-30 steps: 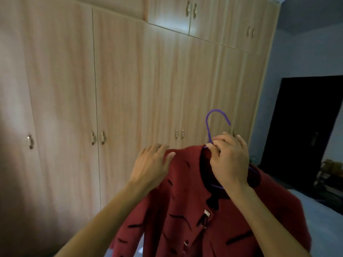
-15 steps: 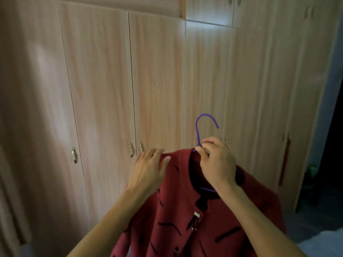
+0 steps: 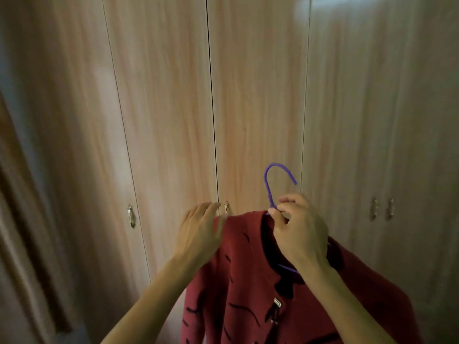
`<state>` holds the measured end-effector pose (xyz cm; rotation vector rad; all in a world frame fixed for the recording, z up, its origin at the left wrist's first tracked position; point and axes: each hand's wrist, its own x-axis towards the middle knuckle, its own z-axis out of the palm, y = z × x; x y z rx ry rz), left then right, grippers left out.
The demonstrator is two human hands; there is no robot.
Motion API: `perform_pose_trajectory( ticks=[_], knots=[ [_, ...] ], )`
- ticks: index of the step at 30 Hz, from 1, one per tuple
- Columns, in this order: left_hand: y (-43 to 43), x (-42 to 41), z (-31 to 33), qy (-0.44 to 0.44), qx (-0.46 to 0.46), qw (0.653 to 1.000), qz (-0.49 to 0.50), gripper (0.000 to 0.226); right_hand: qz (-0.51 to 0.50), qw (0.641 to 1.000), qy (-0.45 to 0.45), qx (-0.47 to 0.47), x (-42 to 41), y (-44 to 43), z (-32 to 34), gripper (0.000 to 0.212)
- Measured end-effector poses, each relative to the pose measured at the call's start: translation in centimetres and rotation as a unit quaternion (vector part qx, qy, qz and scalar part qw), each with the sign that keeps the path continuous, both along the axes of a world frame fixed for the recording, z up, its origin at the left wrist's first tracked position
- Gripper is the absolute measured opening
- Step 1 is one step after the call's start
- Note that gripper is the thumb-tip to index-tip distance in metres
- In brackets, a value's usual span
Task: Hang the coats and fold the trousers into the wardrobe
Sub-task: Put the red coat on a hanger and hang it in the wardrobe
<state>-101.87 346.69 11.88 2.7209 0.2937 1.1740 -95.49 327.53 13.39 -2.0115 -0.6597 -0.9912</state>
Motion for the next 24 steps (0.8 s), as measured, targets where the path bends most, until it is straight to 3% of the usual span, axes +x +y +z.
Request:
perform_pose_trajectory(
  ticks=[14,20,24],
  knots=[
    [11.3,14.1,-6.1,0.066,-0.043,0.996,0.048,0.038,-0.010,1.000,0.020,-0.012,13.4,7.0,-4.7,0.008],
    [17.5,21.0,-10.6,0.132,-0.040,0.990,0.036,0.037,-0.038,0.999,0.020,-0.012,16.8,11.0,-7.2,0.006],
    [21.1,25.8,-13.4,0.232,0.004,0.972,0.030,0.040,-0.058,0.998,0.026,-0.009,18.4,13.4,-9.3,0.006]
  ],
)
